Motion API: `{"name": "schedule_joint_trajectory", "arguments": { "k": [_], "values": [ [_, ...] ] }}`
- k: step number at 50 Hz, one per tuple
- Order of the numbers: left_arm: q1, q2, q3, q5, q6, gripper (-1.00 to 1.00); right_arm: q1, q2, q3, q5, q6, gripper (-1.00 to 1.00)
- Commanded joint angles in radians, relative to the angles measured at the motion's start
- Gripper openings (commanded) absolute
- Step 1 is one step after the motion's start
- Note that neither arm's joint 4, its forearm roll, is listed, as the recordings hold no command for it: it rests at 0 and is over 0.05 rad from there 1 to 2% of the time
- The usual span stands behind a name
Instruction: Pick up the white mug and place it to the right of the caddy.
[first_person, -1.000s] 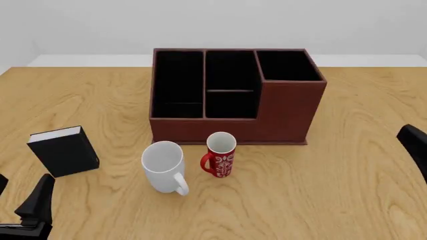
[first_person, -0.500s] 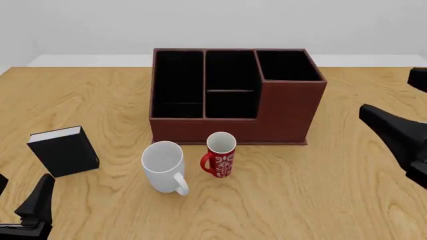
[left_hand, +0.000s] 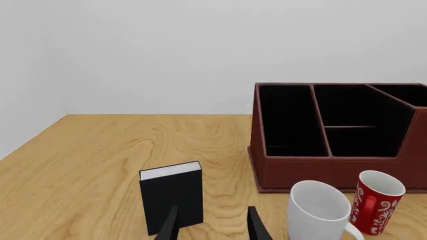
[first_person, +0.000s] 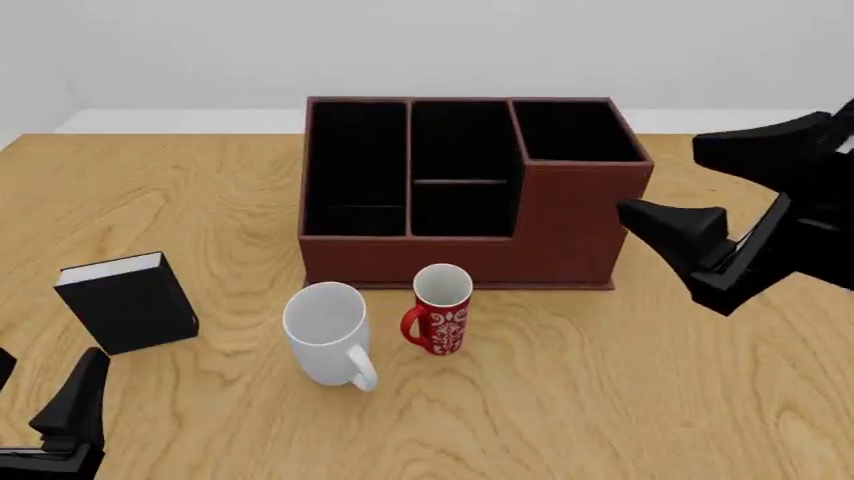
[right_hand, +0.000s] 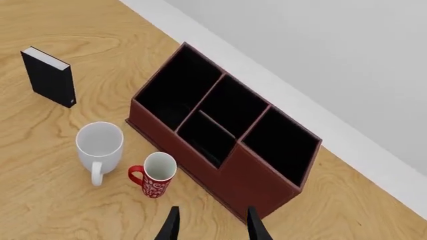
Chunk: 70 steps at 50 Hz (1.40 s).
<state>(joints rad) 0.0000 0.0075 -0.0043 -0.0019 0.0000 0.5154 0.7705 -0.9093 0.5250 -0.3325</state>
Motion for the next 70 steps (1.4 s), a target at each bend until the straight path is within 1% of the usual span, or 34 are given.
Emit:
{"name": "schedule_joint_trajectory", "arguments": {
  "k": [1,3,5,7,8,12,19,20,39,47,59,70],
  "values": [
    [0.0,0.0,0.0,0.0,0.0,1.0,0.042,0.122,-0.054,-0.005,0.04,1.0],
    [0.0,0.0,0.0,0.0,0.0,1.0,0.071,0.157,-0.06,-0.012,0.04,1.0],
    [0.0,0.0,0.0,0.0,0.0,1.0,0.061,0.164,-0.065,-0.01,0.044,1.0],
    [0.0,0.0,0.0,0.0,0.0,1.0,0.071,0.187,-0.084,-0.002,0.066,1.0],
    [0.0,0.0,0.0,0.0,0.0,1.0,0.07,0.184,-0.087,-0.004,0.062,1.0],
    [0.0,0.0,0.0,0.0,0.0,1.0,0.069,0.212,-0.098,0.0,0.081,1.0],
    [0.0,0.0,0.0,0.0,0.0,1.0,0.073,0.255,-0.115,0.008,0.097,1.0],
    [0.0,0.0,0.0,0.0,0.0,1.0,0.084,0.276,-0.124,0.008,0.107,1.0],
    [0.0,0.0,0.0,0.0,0.0,1.0,0.142,0.419,-0.167,-0.022,0.141,1.0],
    [0.0,0.0,0.0,0.0,0.0,1.0,0.167,0.45,-0.189,-0.017,0.16,1.0],
    [0.0,0.0,0.0,0.0,0.0,1.0,0.211,0.481,-0.196,-0.03,0.16,1.0],
    [0.0,0.0,0.0,0.0,0.0,1.0,0.239,0.509,-0.209,-0.04,0.178,1.0]
  ]
}}
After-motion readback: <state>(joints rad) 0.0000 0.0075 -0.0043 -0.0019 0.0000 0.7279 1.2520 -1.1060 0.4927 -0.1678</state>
